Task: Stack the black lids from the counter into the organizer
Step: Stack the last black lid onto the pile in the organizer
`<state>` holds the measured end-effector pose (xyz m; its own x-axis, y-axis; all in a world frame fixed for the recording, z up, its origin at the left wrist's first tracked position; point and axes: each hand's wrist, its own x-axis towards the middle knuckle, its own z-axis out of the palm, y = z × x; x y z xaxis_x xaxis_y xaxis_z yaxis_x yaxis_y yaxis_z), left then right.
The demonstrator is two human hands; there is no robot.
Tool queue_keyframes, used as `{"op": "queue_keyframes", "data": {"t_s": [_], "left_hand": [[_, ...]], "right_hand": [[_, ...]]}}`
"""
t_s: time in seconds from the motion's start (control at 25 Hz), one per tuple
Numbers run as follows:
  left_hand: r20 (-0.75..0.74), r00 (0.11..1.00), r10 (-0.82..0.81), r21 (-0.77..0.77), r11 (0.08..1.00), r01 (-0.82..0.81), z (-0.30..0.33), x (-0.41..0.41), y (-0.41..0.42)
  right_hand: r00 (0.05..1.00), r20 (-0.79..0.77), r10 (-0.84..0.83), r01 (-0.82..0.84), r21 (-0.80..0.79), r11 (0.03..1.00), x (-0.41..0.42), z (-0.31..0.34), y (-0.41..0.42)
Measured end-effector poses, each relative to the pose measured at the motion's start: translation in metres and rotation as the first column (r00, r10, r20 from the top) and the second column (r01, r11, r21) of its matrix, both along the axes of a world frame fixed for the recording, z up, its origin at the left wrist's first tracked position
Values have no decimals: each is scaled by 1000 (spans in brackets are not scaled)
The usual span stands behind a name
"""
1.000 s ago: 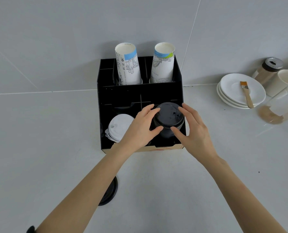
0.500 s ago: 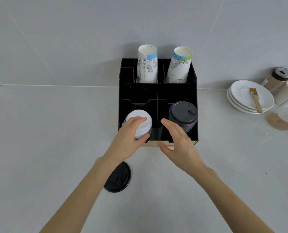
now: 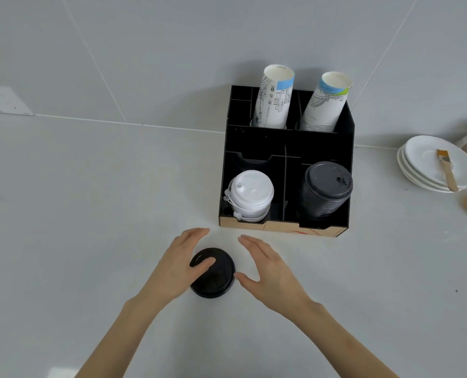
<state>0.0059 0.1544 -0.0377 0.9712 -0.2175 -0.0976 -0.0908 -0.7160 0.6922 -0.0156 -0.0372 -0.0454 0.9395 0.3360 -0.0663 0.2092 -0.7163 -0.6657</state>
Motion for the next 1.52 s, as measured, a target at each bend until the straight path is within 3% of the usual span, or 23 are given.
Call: {"op": "queue_keyframes", "data": {"t_s": [0.2, 0.36, 0.84, 1.52], "left_hand": [[-156, 987, -41, 42, 998, 48, -17, -23, 10], [-179, 983, -39, 38, 998, 46, -24, -29, 12], [-108, 992, -65, 81, 994, 74, -31, -32, 8], [65, 995, -77, -95, 992, 83, 13, 2, -45]], "right_hand": [[994, -105, 35, -37, -16, 999, -9, -17, 18], [989, -132, 61, -65, -32, 997, -12, -24, 25], [994, -113, 15, -15, 0, 1000, -11, -26, 21], [977, -10, -215, 211, 249, 945, -2, 22, -37]]}}
